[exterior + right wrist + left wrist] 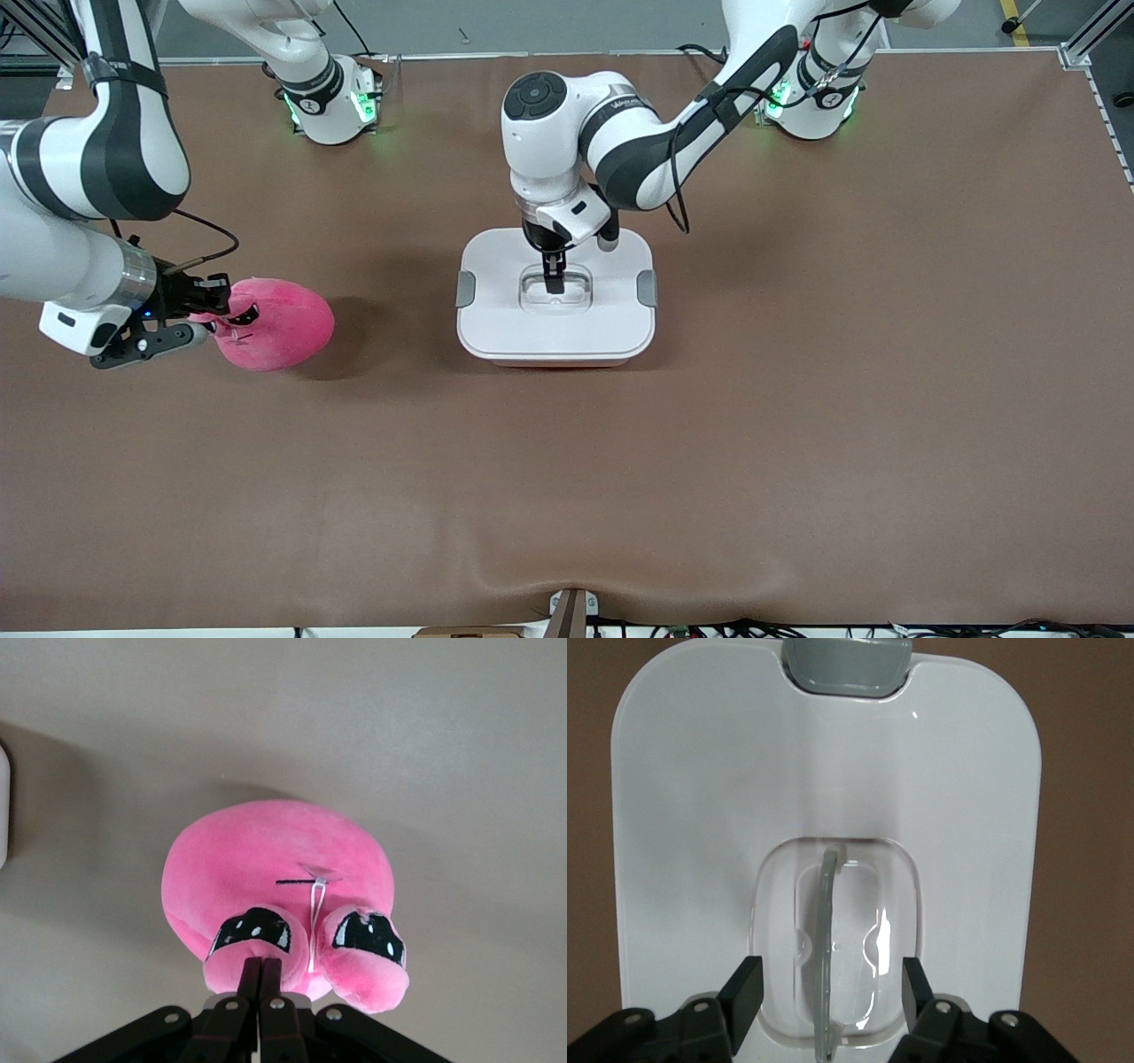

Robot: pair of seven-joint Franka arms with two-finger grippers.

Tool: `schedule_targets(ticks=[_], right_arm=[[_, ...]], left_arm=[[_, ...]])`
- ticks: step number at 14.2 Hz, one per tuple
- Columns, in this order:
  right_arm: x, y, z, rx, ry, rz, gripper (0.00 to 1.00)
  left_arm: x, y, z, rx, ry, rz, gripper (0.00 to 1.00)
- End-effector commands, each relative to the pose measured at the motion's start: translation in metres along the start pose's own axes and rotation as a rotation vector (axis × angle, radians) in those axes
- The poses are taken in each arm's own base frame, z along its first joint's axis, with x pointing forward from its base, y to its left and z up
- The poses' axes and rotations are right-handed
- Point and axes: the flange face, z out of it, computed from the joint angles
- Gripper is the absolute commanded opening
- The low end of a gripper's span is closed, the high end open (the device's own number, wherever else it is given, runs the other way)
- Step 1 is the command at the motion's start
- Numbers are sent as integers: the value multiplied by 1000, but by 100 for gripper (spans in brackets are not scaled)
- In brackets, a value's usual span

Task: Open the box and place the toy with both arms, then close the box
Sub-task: 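Lift the pink plush with the right gripper toward the box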

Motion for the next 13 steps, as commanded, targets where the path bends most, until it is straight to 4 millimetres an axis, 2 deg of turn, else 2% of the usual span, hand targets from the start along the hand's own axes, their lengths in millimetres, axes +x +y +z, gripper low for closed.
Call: schedule_targets(ticks=[1,2,4,6,11,13], right_arm=[[3,6,-2,-1,-8,7,0],[5,2,-5,-6,-1,1,0],[8,-6,-13,-12,13,-13,0],[11,-12,-20,-18,26,-27,0],[12,-11,-32,-22,49,-25,0],[12,-11,-35,-24,55,-25,0]], left_arm=[[-8,-1,1,-31,5,-86,69],[-8,-1,2,-31,7,-86,68],[-8,-1,5,-28,9,-86,58],[-8,0,5,-26,9,-90,56],[-7,1,7,-25,10,-96,49],[-7,0,8,-23,12,-95,49]])
